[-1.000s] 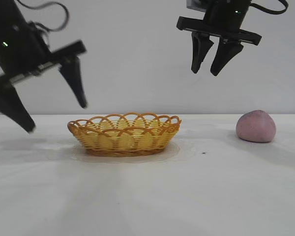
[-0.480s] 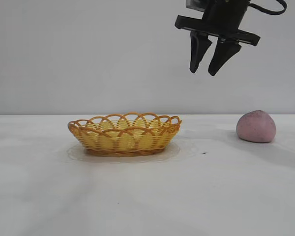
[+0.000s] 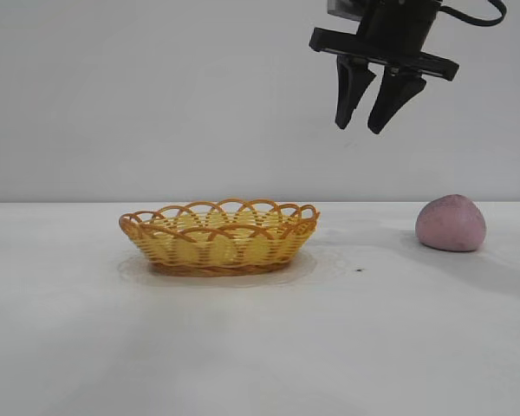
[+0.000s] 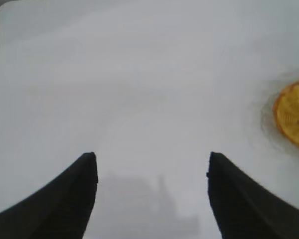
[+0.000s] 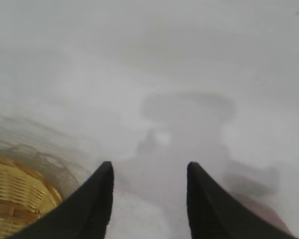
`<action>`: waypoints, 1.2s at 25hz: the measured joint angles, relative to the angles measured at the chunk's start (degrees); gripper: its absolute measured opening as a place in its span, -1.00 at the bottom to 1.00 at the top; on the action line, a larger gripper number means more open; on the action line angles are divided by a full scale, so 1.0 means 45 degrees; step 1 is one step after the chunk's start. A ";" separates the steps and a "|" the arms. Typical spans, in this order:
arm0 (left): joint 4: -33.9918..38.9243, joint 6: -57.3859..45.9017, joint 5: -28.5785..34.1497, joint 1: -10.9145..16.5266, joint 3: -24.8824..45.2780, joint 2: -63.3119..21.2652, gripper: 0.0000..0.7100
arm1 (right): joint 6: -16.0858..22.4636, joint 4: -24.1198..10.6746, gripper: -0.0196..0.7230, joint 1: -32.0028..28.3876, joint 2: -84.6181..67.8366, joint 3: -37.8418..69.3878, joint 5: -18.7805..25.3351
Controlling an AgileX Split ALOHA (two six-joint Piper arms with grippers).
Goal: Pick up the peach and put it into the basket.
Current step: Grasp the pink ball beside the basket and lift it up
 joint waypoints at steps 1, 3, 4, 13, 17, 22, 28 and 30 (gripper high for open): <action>0.0000 0.0011 0.0320 0.0000 0.0377 -0.0885 0.28 | 0.0000 0.0000 -0.04 0.0000 0.0000 0.0000 0.0000; -0.0072 0.0030 0.0924 0.0000 0.1049 -0.2618 0.28 | -0.0030 0.0000 -0.04 0.0000 0.0054 0.0000 -0.0028; -0.0165 0.0030 0.1201 0.0000 0.1396 -0.3318 0.28 | -0.0036 0.0000 -0.04 0.0000 0.0090 0.0000 -0.0028; -0.1405 0.0814 0.2652 0.0000 0.4176 -0.8321 0.28 | -0.0057 0.0000 -0.04 0.0000 0.0322 0.0000 0.0027; -0.1978 0.1751 0.2683 0.0000 0.4284 -0.9171 0.28 | -0.0057 0.0000 -0.04 0.0000 0.0322 0.0000 0.0157; -0.2930 0.3188 0.2683 0.0000 0.4284 -1.0001 0.28 | -0.0057 0.0000 -0.04 0.0000 0.0322 0.0000 0.0205; -0.2914 0.3267 0.2714 0.0000 0.4284 -1.0719 0.28 | -0.0057 0.0000 -0.04 0.0000 0.0322 0.0000 0.0204; -0.2914 0.3267 0.2714 0.0000 0.4307 -1.0740 0.28 | -0.0057 0.0000 -0.04 0.0000 0.0322 0.0000 0.0204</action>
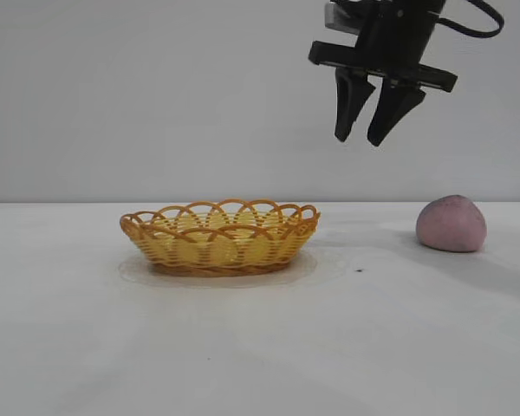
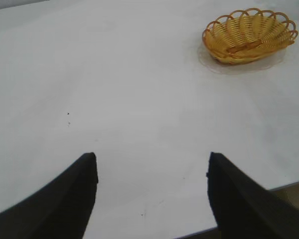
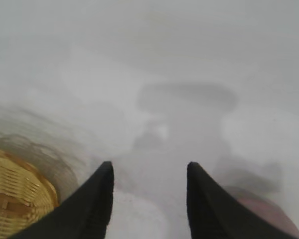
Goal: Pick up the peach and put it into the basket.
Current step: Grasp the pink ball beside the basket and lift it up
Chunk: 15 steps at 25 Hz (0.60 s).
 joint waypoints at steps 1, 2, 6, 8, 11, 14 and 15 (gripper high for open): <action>0.0000 0.0000 0.0000 0.0000 -0.0013 0.0000 0.28 | 0.0000 0.0000 -0.04 0.0000 0.0000 0.0000 0.0022; 0.0000 0.0000 0.0000 0.0000 -0.0013 0.0000 0.14 | 0.0000 -0.0072 -0.04 0.0000 0.0000 0.0000 0.0075; 0.0000 -0.0023 0.0000 0.0000 -0.0013 0.0000 0.20 | 0.1049 -0.1660 -0.04 0.0000 0.0000 0.0000 0.0620; 0.0000 -0.0023 0.0000 0.0000 -0.0013 0.0000 0.20 | 0.1640 -0.2742 -0.04 0.0000 0.0000 0.0000 0.0989; 0.0000 -0.0023 0.0000 0.0632 -0.0013 0.0000 0.20 | 0.2051 -0.3418 -0.04 -0.0024 0.0000 0.0000 0.1467; 0.0000 -0.0023 0.0000 0.2164 -0.0013 0.0000 0.20 | 0.2279 -0.3606 -0.04 -0.0137 0.0127 -0.0006 0.1875; 0.0000 -0.0023 0.0000 0.2557 -0.0013 0.0000 0.20 | 0.2335 -0.3638 -0.04 -0.0199 0.0281 -0.0006 0.2078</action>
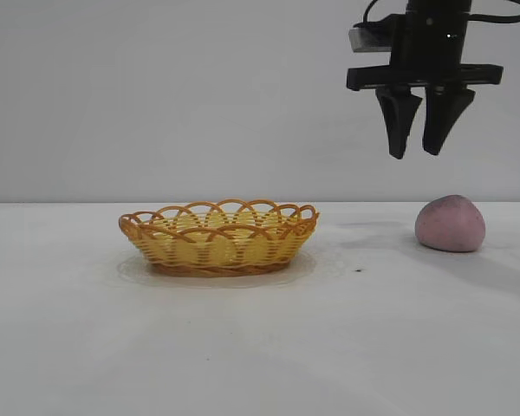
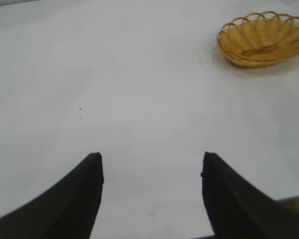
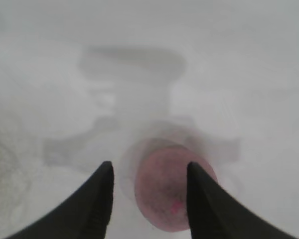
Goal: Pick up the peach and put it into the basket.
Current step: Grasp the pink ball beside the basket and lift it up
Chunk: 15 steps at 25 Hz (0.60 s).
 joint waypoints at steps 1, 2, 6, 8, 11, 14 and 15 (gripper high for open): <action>0.0000 0.0000 0.0000 0.0311 0.0000 0.0000 0.20 | 0.0002 -0.0023 -0.04 -0.0065 0.0189 0.0000 0.0233; 0.0000 0.0000 0.0000 0.0460 0.0000 0.0000 0.20 | 0.0019 -0.0049 -0.04 -0.0148 0.0366 0.0000 0.0419; 0.0000 0.0000 0.0000 0.0529 0.0000 0.0000 0.20 | -0.0101 -0.0105 -0.17 -0.0289 0.1362 0.0000 0.0844; 0.0000 0.0000 0.0000 0.0549 0.0000 0.0000 0.20 | -0.0239 -0.0271 -0.52 -0.0289 0.1683 -0.0021 0.0638; 0.0000 0.0000 0.0000 0.0549 0.0000 0.0000 0.20 | -0.0318 -0.0317 -0.83 0.0048 0.1213 -0.0049 -0.0066; 0.0000 0.0000 0.0000 0.0549 0.0000 0.0000 0.20 | -0.0368 -0.0188 -0.95 0.1038 0.0183 -0.0049 -0.0447; 0.0000 0.0000 0.0000 0.0549 0.0000 0.0000 0.20 | -0.0448 0.0008 -0.95 0.1508 -0.0244 -0.0049 -0.0650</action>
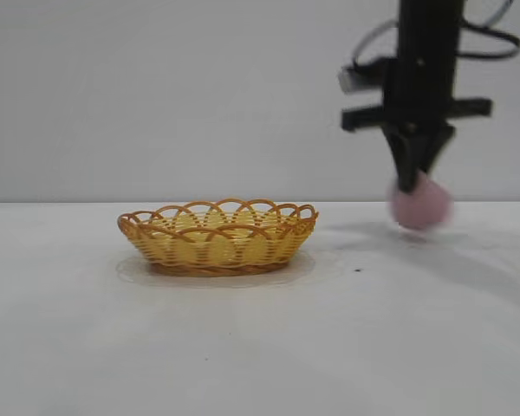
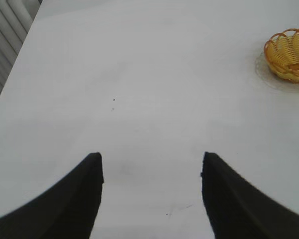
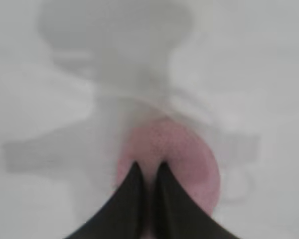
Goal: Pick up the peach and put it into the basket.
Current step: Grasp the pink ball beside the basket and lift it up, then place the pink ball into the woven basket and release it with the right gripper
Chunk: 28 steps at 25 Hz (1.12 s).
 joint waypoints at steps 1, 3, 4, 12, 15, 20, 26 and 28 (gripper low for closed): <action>0.0000 0.0000 0.0000 0.0000 0.0000 0.0000 0.20 | -0.0220 0.0302 -0.95 0.0488 -0.0339 0.0000 -0.0074; 0.0000 0.0000 0.0000 0.0000 0.0000 0.0000 0.20 | -0.0784 0.1126 -0.95 0.1350 -0.0862 0.0000 -0.0155; 0.0000 -0.0018 0.0000 0.0000 0.0000 0.0000 0.20 | -0.1005 0.1528 -0.95 0.1762 -0.0931 0.0000 -0.0246; 0.0000 -0.0018 0.0000 0.0000 0.0000 0.0000 0.20 | -0.1680 0.2640 -0.95 0.2783 0.0221 0.0000 -0.0628; 0.0000 -0.0018 0.0000 0.0000 0.0000 0.0000 0.20 | -0.2086 0.3325 -0.95 0.2783 0.0750 0.0000 -0.0657; 0.0000 -0.0018 0.0000 0.0000 0.0000 0.0000 0.20 | -0.2248 0.3747 -0.57 0.2783 0.0984 0.0000 -0.0681; 0.0000 -0.0018 0.0000 0.0000 0.0000 0.0000 0.20 | -0.2194 0.3606 0.46 0.2783 0.0696 0.0000 -0.1330; 0.0000 -0.0018 0.0000 0.0000 0.0000 0.0000 0.20 | -0.1873 0.3063 0.51 0.2730 0.0175 0.0000 -0.1556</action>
